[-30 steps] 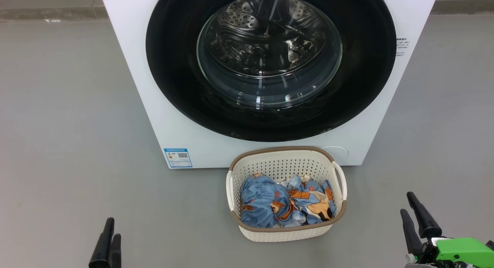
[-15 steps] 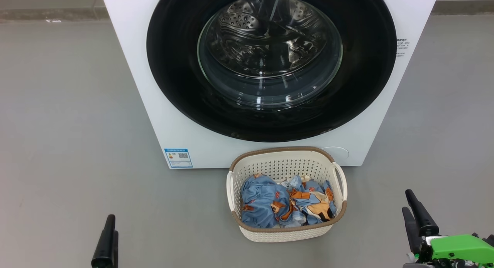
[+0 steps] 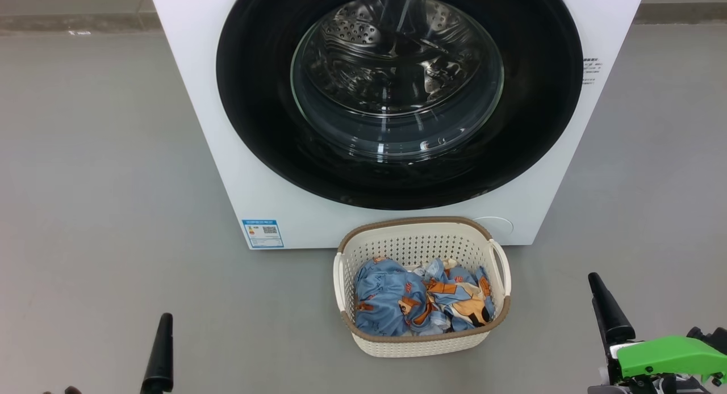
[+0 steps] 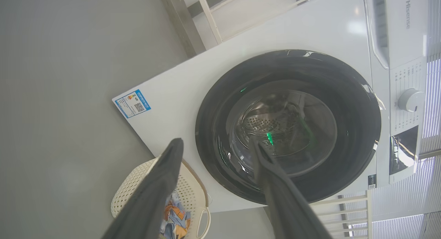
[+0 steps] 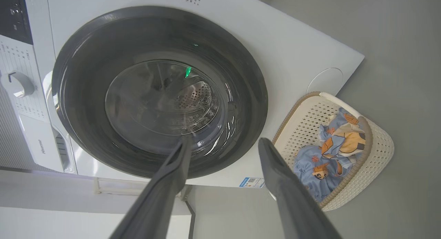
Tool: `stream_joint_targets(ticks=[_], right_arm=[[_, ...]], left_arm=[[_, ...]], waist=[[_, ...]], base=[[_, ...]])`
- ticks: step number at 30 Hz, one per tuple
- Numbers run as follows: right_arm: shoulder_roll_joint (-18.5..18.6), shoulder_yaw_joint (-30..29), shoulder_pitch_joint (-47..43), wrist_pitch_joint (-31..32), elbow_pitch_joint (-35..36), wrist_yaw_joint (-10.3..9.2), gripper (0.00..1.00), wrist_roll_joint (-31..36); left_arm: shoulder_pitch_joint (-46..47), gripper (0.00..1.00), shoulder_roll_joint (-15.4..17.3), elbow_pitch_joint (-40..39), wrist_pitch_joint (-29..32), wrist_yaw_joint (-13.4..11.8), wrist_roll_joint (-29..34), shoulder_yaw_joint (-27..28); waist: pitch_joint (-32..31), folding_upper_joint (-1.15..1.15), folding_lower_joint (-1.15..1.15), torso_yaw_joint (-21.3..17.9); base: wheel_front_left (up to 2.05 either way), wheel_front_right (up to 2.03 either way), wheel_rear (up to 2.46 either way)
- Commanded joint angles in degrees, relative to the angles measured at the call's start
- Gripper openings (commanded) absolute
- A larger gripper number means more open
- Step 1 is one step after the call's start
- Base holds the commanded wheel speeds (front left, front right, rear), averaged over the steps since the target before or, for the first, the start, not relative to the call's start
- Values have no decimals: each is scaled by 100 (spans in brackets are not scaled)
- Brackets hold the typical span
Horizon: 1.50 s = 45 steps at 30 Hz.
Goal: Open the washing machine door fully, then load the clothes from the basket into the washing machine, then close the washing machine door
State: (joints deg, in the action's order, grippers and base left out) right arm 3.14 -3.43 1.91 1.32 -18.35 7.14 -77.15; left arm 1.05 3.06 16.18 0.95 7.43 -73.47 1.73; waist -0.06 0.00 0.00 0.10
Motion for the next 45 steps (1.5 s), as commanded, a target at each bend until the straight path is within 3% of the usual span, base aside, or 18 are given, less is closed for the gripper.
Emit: stream_joint_targets(ticks=[1, 17, 45], right_arm=[[126, 92, 282, -89, 121, 10, 100, 234], [289, 409, 381, -361, -66, 15, 100, 1655], [476, 865, 551, -819, -274, 22, 100, 3507]], left_arm=[[206, 100, 133, -179, -62, -2, 255, 29], [238, 100, 260, -95, -331, -91, 1730, -97], [320, 100, 398, 6, -787, -107, 3617, -266]], waist=[[-3, 0, 0, -3], [-33, 0, 0, -20], [-107, 0, 0, -4]], base=[[0, 0, 0], [0, 0, 0], [0, 0, 0]])
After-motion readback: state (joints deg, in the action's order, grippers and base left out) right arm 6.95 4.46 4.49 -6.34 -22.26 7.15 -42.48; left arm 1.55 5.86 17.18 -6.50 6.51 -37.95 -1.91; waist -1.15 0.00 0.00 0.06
